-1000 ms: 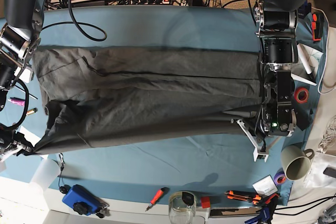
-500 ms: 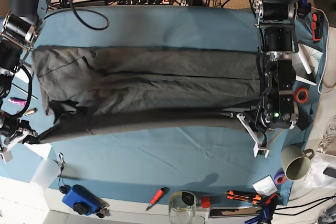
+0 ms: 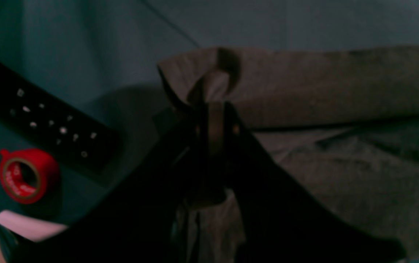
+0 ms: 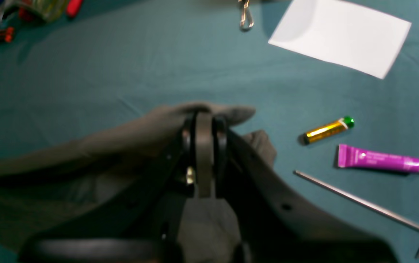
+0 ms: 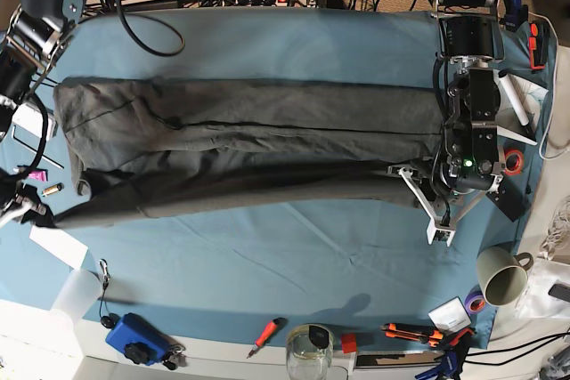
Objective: Fold the T-shirt properly
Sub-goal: 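Fold the shirt lengthwise, pulling the grasped edges over with both grippers, then lay the folded strip flat and hold it with both grippers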
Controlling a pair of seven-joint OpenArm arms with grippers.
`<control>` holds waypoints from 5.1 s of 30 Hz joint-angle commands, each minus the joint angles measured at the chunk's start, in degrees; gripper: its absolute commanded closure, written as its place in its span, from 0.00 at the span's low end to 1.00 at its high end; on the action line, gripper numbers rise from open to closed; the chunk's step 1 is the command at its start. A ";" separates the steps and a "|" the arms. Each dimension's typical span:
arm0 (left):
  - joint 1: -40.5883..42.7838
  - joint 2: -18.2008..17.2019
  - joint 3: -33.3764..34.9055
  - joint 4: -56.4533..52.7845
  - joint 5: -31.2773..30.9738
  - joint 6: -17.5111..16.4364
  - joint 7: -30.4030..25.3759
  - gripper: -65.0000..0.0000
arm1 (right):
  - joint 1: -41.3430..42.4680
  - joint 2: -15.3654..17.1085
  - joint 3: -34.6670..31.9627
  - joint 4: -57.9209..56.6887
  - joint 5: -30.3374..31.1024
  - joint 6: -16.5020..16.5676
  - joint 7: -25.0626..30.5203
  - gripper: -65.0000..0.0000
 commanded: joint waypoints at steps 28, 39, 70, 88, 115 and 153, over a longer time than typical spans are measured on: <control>9.09 -0.44 -0.22 12.70 0.31 0.00 -1.90 1.00 | -11.23 1.60 9.18 9.27 5.29 1.95 -0.87 1.00; 12.96 -0.44 -0.22 14.73 0.33 0.00 -1.70 1.00 | -16.92 1.57 9.62 10.47 7.67 1.95 -1.73 1.00; 18.25 -0.46 -0.22 14.62 5.05 0.00 -4.70 1.00 | -24.98 1.42 9.60 16.68 -2.43 0.79 -1.49 1.00; 18.58 -0.42 -0.22 15.41 7.13 0.00 -3.17 0.65 | -24.98 1.42 9.60 16.68 -1.57 2.73 -2.40 0.76; 18.53 -0.11 -0.22 16.35 6.29 3.91 -5.86 0.34 | -24.96 1.42 9.60 16.70 6.56 2.58 -2.40 0.76; 17.31 0.70 -0.22 9.94 5.27 6.34 0.87 1.00 | -24.96 1.42 9.60 16.70 6.58 2.56 -2.40 0.76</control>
